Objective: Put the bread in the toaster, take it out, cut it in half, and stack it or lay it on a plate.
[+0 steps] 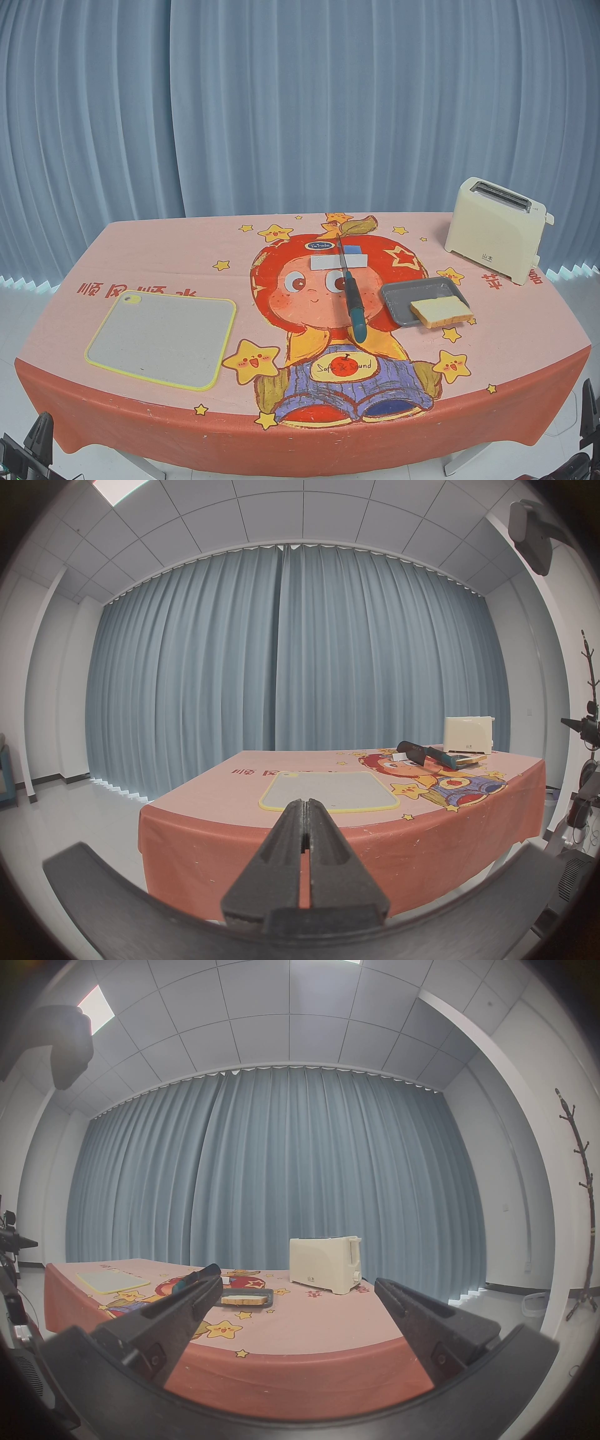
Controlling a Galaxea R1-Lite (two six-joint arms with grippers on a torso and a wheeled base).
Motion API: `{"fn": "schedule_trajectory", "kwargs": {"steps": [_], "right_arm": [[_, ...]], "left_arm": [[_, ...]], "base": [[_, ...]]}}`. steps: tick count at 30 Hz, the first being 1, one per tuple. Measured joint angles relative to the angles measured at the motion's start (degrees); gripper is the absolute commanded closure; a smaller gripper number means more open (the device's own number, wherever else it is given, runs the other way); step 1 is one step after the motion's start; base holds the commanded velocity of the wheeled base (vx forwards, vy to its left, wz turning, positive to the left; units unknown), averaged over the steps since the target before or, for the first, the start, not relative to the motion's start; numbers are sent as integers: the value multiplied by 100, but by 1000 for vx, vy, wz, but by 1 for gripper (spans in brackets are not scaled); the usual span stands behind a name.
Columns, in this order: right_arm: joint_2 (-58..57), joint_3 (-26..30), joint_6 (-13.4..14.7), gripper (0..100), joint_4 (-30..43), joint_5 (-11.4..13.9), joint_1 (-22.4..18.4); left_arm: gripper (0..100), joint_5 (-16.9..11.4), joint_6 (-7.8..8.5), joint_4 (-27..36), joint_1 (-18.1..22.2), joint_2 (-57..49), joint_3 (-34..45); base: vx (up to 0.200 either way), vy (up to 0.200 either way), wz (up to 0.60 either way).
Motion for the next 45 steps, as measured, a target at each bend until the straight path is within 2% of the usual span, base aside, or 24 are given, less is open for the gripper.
{"fn": "schedule_trajectory", "kwargs": {"steps": [3, 5, 12, 19, 32, 39, 45], "right_arm": [[0, 0, 9, 0, 28, 94, 0], [0, 0, 20, 0, 143, 278, 0], [0, -162, 28, 0, 1148, 724, -7], [61, -336, 17, 0, 1218, 1031, -5], [1204, -1081, -88, 0, 1203, 1289, 40], [2089, -1685, -595, 0, 1181, 1401, 84], [2699, -2175, -719, 0, 1170, 1418, 278]], "left_arm": [[100, 0, 0, 0, 0, 0, 0], [100, -2, 0, 0, -4, 0, 0], [100, -2, 0, 0, 2, 0, 0], [100, 0, 0, 0, -4, 0, 0], [100, -2, 0, 0, 2, 0, 0], [100, 0, 0, 0, 0, 0, 0], [100, -2, 0, 0, -4, 0, 0]], "base": [[0, 0, 0], [0, 0, 0], [0, 0, 0], [0, 0, 0], [0, 0, 0], [0, 0, 0], [0, 0, 0]]}}
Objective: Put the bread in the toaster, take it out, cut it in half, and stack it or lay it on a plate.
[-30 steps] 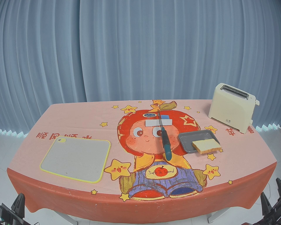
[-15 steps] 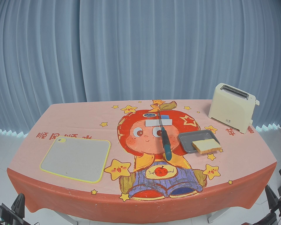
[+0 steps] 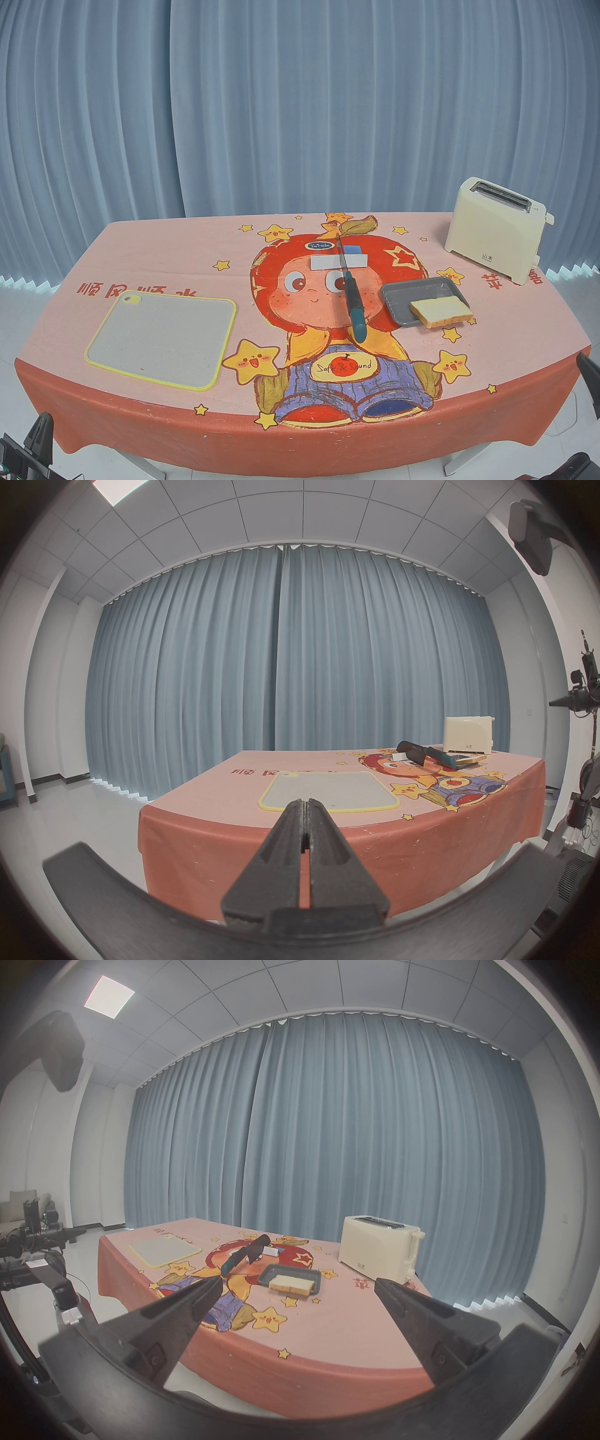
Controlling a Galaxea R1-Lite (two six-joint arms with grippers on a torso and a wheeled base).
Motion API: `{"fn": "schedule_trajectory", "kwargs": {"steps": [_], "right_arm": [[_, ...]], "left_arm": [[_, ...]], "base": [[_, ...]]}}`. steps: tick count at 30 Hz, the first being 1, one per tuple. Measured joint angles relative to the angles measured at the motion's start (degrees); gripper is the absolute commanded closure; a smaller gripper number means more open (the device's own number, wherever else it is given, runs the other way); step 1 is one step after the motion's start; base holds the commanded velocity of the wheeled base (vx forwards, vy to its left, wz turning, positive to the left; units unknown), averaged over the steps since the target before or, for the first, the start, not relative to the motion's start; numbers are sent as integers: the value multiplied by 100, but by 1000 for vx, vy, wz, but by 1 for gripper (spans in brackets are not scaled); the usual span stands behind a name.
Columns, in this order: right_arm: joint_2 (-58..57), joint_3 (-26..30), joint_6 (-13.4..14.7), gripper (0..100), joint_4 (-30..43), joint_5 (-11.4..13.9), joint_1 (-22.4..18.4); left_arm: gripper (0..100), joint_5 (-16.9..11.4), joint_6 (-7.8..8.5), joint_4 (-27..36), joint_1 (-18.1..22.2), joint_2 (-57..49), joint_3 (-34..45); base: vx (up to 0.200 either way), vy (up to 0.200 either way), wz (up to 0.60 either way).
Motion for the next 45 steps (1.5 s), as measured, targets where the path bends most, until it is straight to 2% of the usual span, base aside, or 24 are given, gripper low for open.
{"fn": "schedule_trajectory", "kwargs": {"steps": [8, 11, 25, 33, 45], "right_arm": [[584, -767, 22, 0, -10, 5, 107], [741, -839, 15, 0, 0, 2, 123], [1133, -466, -93, 0, -46, -9, 312], [1499, -50, -73, 0, -855, -61, 468], [1921, 72, 422, 0, -953, -85, 492]], "left_arm": [[100, 0, 0, 0, 1, 0, 0], [100, 0, -2, 0, 6, 0, 0], [100, 2, 0, 0, 0, 0, 0], [100, 0, 0, 0, 6, 0, 0], [100, 0, 0, 0, 1, 0, 0]], "base": [[0, 0, 0], [0, 0, 0], [0, 0, 0], [0, 0, 0], [0, 0, 0]]}}
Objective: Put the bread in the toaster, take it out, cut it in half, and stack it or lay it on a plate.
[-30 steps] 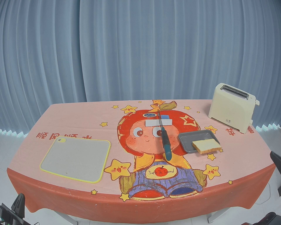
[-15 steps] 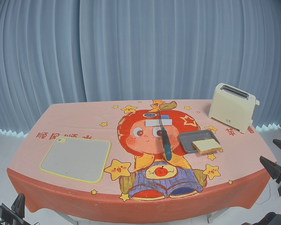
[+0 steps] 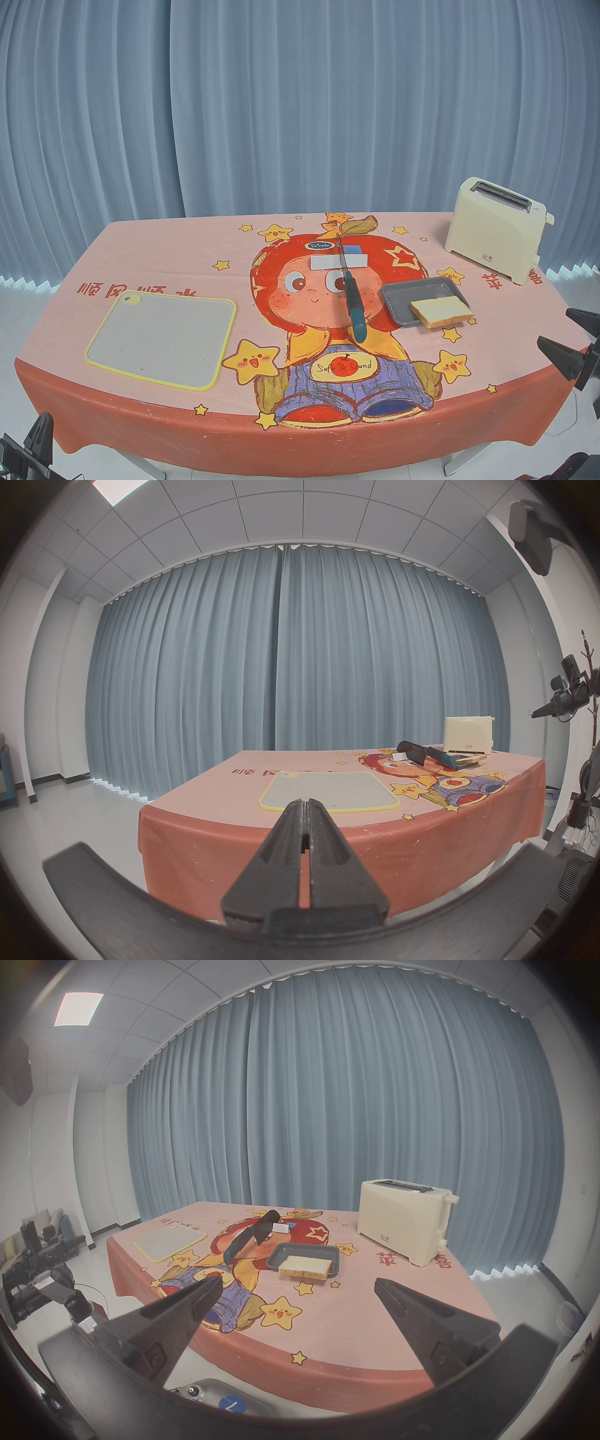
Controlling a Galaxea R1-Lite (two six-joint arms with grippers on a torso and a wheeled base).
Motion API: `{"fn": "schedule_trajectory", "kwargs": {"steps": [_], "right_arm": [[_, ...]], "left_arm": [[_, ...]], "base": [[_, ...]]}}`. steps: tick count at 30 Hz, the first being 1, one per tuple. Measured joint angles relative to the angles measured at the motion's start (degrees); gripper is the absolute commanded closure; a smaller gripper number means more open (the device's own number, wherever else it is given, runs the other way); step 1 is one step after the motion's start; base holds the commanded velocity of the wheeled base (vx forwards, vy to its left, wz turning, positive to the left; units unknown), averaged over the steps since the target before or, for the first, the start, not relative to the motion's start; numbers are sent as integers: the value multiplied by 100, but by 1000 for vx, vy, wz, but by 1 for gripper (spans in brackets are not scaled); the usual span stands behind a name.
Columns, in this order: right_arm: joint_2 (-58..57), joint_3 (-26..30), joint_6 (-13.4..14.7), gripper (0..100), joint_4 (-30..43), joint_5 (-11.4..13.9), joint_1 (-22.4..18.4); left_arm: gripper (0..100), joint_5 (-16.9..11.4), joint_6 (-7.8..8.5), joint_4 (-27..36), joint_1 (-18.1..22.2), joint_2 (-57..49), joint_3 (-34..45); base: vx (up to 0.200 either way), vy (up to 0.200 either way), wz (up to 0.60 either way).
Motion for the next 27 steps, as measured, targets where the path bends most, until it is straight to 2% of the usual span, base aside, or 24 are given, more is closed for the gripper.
{"fn": "schedule_trajectory", "kwargs": {"steps": [7, 12, 19, 23, 27], "right_arm": [[193, 13, 134, 0, 2, 2, 6], [323, -11, 513, 0, 2, 0, 23], [579, -63, 864, 0, -5, 6, 45], [717, -149, 1253, 0, -5, 6, 73], [841, -288, 1836, 0, -2, 9, 150]], "left_arm": [[100, 0, 0, 0, 2, 0, 0], [100, 2, 0, 0, 0, 0, 0], [100, 0, 0, 0, 5, 0, 0], [100, 0, 0, 0, -1, 0, 0], [100, 0, 0, 0, 5, 0, 0]], "base": [[0, 0, 0], [0, 0, 0], [0, 0, 0], [0, 0, 0], [0, 0, 0]]}}
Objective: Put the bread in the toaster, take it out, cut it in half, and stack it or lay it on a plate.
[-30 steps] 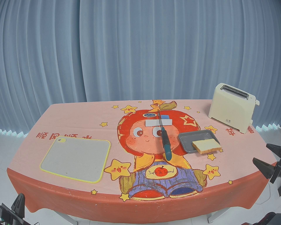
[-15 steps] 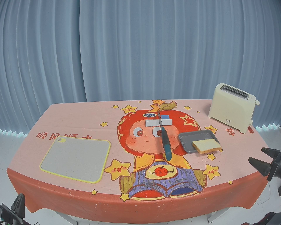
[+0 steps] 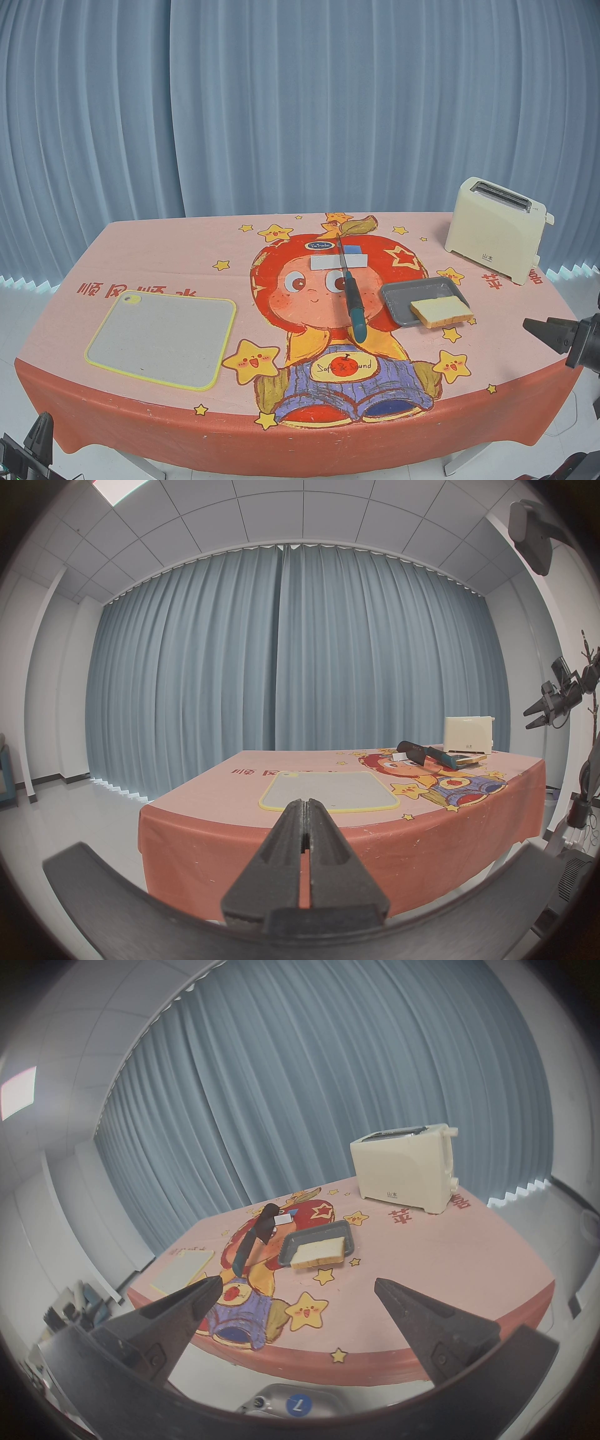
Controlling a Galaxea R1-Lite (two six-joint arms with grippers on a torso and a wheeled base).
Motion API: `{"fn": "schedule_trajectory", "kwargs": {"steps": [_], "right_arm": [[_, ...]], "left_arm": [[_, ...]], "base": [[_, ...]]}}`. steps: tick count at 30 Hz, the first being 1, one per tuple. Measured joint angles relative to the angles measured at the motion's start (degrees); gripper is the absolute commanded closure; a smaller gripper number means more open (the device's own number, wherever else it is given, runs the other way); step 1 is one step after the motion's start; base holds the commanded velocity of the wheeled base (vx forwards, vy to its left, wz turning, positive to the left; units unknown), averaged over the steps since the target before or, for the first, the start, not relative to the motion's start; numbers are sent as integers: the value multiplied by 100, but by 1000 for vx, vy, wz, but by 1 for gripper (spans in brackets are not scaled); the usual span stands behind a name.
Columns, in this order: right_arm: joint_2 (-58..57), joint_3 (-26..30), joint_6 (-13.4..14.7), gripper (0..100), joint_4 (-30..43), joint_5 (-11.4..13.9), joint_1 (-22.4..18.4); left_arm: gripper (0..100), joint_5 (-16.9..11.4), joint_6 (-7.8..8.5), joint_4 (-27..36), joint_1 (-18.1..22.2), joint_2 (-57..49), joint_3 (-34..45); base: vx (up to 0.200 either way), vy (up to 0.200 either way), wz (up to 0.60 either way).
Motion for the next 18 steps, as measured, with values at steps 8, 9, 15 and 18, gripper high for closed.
{"fn": "schedule_trajectory", "kwargs": {"steps": [8, 9, 15, 18], "right_arm": [[278, -330, 875, 0, 2, -6, 146], [317, -357, 933, 0, 2, -6, 157], [503, -482, 1390, 0, 13, 30, 239], [579, -510, 1530, 0, 29, 46, 322]], "left_arm": [[100, 0, 0, 0, -2, 0, 0], [100, 0, 0, 0, -2, 0, 0], [100, 0, 0, 0, -5, 0, 0], [100, 0, 0, 0, 0, 0, 0]], "base": [[0, 0, 0], [0, 0, 0], [0, 0, 0], [0, 0, 0]]}}
